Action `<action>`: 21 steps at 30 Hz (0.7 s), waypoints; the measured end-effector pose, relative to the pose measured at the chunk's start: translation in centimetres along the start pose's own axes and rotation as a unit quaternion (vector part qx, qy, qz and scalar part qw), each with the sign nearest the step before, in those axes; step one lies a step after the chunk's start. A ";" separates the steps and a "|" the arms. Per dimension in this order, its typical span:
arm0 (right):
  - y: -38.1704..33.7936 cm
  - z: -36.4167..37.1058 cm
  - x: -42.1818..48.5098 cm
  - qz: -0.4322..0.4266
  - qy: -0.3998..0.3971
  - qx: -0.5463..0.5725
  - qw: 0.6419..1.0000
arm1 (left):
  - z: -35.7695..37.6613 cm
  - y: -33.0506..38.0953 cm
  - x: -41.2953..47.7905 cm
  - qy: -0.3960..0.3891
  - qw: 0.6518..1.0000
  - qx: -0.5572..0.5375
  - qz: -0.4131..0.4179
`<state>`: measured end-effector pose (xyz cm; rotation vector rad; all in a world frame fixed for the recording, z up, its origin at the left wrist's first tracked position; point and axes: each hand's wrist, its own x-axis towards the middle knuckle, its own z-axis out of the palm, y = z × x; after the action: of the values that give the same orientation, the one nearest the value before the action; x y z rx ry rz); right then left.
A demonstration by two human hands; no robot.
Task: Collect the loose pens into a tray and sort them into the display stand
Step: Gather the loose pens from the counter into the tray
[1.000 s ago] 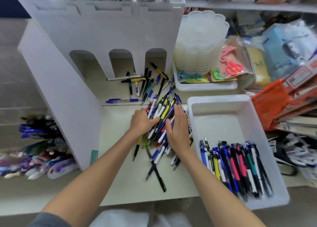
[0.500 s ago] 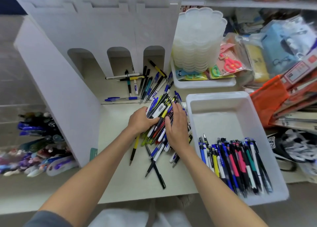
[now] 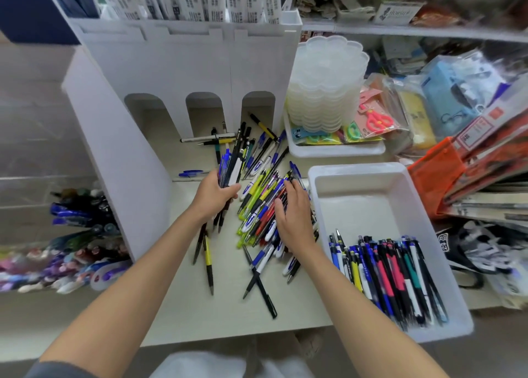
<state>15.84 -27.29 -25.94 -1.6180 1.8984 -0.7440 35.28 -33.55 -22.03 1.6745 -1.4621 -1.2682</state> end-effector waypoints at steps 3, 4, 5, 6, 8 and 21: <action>-0.6 -0.4 0.2 -0.004 0.004 -0.002 1.000 | -0.3 1.7 -0.2 0.005 0.999 -0.023 0.022; -0.9 -0.6 0.3 -0.004 0.005 0.001 1.000 | -0.5 2.4 -0.3 0.007 0.999 -0.032 0.031; -1.1 -0.9 0.4 -0.005 0.005 0.005 1.000 | -0.6 3.2 -0.2 0.008 0.998 -0.042 0.041; -1.4 -1.2 0.5 -0.006 0.006 0.008 1.000 | -0.7 3.9 -0.2 0.008 0.997 -0.054 0.050; -2.1 -1.8 0.7 -0.016 0.010 0.010 1.000 | -0.9 5.1 -0.1 0.005 0.995 -0.082 0.056; -2.5 -12.9 -0.4 -0.034 0.083 0.137 0.986 | 8.9 11.1 -4.8 -0.054 0.977 -0.200 0.051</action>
<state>8.59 -26.30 -15.03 -1.4912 1.7657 -1.1472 22.86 -30.11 -14.35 1.2674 -1.2323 -1.4978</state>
